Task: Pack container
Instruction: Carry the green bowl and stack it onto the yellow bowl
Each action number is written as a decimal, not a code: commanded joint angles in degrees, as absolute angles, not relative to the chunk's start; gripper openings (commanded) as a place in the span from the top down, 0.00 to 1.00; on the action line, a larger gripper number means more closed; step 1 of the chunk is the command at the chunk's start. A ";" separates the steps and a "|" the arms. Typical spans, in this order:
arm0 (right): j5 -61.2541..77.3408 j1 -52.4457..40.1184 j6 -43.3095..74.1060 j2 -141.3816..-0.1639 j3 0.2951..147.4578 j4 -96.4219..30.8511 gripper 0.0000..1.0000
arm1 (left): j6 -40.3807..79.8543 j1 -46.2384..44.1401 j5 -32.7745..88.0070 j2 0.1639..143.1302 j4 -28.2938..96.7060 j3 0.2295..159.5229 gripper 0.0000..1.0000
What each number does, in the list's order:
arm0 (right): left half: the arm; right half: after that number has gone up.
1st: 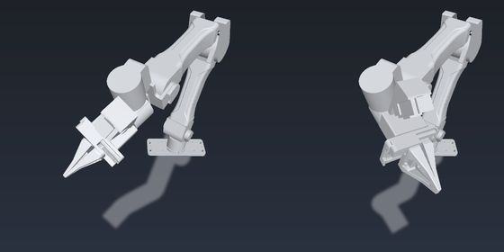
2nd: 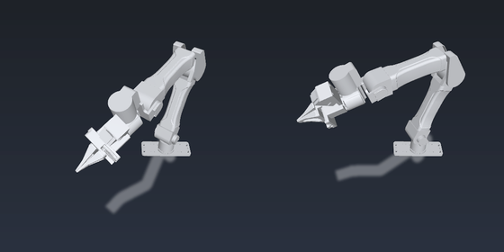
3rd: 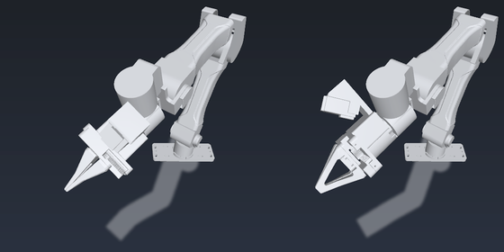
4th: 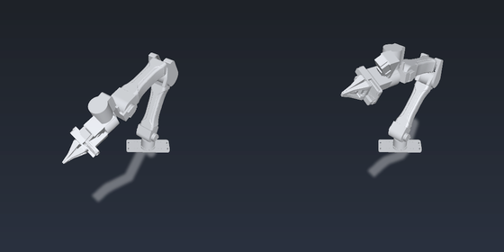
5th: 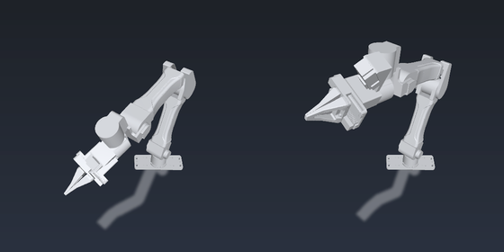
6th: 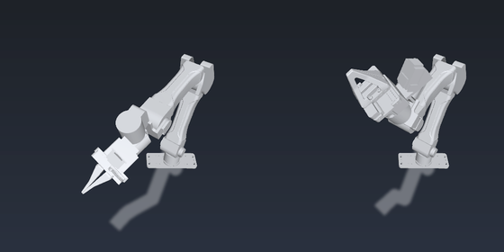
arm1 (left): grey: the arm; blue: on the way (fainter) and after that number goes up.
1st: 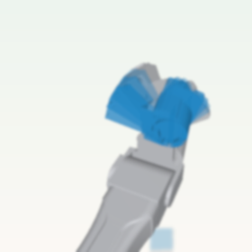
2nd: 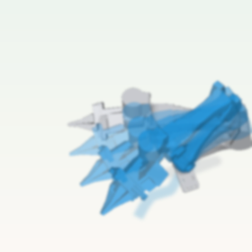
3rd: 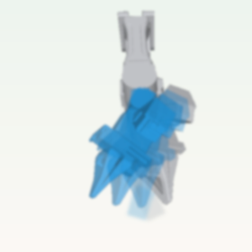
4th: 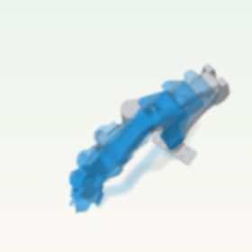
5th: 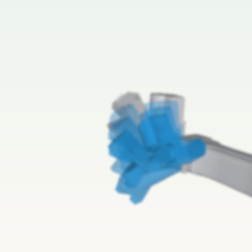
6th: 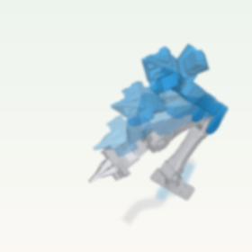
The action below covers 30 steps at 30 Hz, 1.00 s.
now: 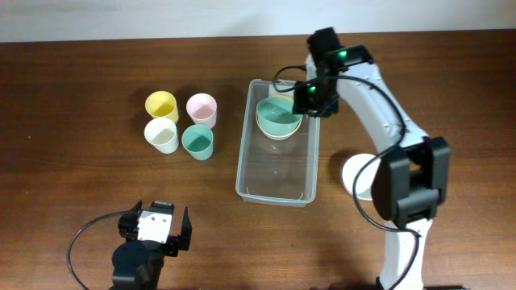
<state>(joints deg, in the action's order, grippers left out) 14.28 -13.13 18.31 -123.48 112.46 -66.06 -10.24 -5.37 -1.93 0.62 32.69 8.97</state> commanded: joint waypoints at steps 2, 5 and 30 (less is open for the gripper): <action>14.37 -6.57 18.22 -108.97 113.71 -71.50 0.59 | -9.74 -5.08 -1.69 0.36 32.36 8.64 0.00; 14.76 -2.68 15.55 -104.01 113.71 -74.87 0.58 | -9.76 -5.08 -1.69 0.36 32.34 8.64 0.00; 22.24 -19.66 12.21 -128.60 109.27 -61.58 0.96 | -9.76 -5.08 -1.69 0.36 32.34 8.64 0.00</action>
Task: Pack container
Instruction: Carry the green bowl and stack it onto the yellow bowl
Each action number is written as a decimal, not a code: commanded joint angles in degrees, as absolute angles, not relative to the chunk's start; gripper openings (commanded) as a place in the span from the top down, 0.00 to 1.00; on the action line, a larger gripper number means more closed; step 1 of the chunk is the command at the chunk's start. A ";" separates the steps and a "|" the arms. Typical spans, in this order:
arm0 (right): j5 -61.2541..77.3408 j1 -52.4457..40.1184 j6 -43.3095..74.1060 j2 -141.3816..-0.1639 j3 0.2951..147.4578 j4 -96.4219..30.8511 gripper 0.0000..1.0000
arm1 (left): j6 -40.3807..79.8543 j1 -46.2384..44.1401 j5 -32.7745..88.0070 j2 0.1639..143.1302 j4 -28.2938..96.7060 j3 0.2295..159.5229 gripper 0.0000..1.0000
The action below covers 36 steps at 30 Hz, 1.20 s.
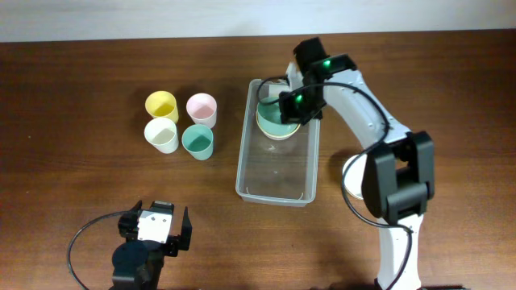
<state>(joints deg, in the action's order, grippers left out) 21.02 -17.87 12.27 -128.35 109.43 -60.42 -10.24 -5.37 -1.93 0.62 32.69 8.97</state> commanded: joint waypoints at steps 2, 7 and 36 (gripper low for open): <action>21.61 -20.36 11.97 -128.60 109.27 -62.41 0.96 | -9.74 -5.08 -1.67 0.36 32.34 8.64 0.00; 19.92 -20.47 11.14 -127.48 109.43 -62.74 0.96 | -9.74 -5.08 -1.69 0.36 32.36 8.64 0.00; 17.76 -26.13 9.41 -126.87 109.25 -61.12 0.96 | -9.74 -5.08 -1.67 0.36 32.34 8.64 0.00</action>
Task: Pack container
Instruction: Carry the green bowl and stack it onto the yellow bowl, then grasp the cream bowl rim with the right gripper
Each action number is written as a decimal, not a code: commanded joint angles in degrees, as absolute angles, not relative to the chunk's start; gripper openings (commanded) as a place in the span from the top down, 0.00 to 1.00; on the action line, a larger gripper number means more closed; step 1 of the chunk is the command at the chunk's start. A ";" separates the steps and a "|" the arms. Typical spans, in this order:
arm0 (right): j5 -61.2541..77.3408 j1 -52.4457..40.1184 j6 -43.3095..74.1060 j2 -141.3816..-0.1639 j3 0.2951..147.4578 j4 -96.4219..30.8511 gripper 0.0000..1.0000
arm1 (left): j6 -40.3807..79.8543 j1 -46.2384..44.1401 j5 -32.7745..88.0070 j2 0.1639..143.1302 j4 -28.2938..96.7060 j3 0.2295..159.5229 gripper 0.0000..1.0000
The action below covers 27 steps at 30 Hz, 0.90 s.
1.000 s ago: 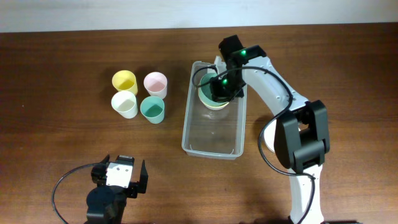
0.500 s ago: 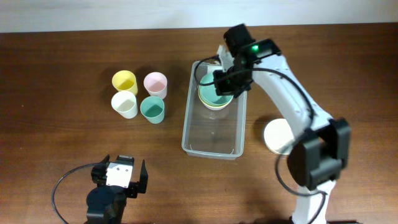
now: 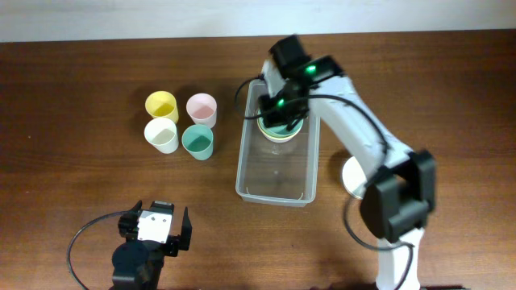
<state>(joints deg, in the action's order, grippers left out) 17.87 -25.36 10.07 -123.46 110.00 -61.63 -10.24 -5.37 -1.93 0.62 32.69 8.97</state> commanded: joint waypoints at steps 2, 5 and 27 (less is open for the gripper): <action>17.52 -26.20 9.43 -128.18 109.25 -60.60 0.96 | -9.74 -5.08 -1.67 0.36 32.34 8.64 0.00; 17.52 -26.09 8.56 -128.35 109.40 -60.29 0.96 | -9.76 -5.08 -1.67 0.36 32.34 8.64 0.00; 2.74 4.32 16.69 -97.43 109.34 -87.29 0.96 | -9.76 -5.08 -1.69 0.36 32.34 8.64 0.00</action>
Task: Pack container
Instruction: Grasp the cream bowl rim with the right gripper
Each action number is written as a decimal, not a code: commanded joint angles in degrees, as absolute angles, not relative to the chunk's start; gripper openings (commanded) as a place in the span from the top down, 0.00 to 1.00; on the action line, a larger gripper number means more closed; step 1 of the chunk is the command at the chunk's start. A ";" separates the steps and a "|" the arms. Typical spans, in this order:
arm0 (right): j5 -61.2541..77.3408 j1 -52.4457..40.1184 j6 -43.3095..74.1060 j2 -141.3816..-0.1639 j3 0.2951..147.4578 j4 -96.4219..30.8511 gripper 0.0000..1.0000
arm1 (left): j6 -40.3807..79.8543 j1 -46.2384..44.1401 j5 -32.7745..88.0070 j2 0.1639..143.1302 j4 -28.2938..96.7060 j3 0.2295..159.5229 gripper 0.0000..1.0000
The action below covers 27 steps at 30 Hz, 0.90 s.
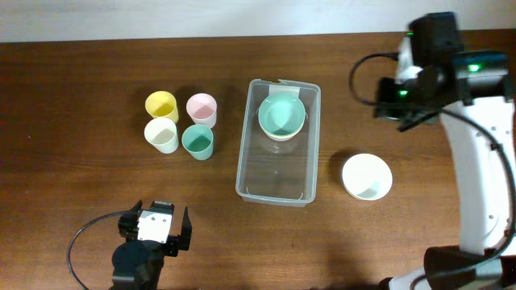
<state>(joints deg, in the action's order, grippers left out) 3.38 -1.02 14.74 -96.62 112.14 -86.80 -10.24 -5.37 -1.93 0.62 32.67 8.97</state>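
A clear plastic container (274,173) lies mid-table. In its far end sits a stack of bowls with a teal bowl (282,117) on top. A white bowl (367,177) rests on the table to the container's right. My right gripper (401,111) hangs over bare table above that bowl, right of the container; it looks open and carries nothing. Parked at the near left, my left gripper (156,231) is open and empty.
Left of the container stand cups in a square: a yellow cup (161,105), a pink cup (201,107), a white cup (161,134) and a teal cup (197,141). A black cable (81,242) loops beside the left arm's base.
My right gripper has left the bowl stack in the container and now hangs far to the right, over the table. The teal bowl is uncovered in the container. The left arm has not moved.
My right gripper was at the right rim of the teal bowl in the container's far end. Then it was lying over the bowl, and later further left across it. Now it is away to the right, empty, and the stack sits in the container.
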 commanded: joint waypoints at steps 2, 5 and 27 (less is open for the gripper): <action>2.76 9.15 17.06 -97.54 104.49 -86.04 0.96 | -9.74 -5.08 -1.69 0.36 32.34 8.64 0.00; 7.11 14.00 16.05 -97.54 95.15 -82.06 0.96 | -9.76 -5.08 -1.69 0.36 32.36 8.64 0.00; 19.31 15.03 19.14 -97.56 53.30 -43.92 0.77 | -9.74 -5.08 -1.69 0.36 32.34 8.64 0.00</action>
<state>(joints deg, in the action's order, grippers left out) 14.74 15.03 16.34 -97.78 55.31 -46.85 -10.24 -5.37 -1.93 0.62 32.69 8.97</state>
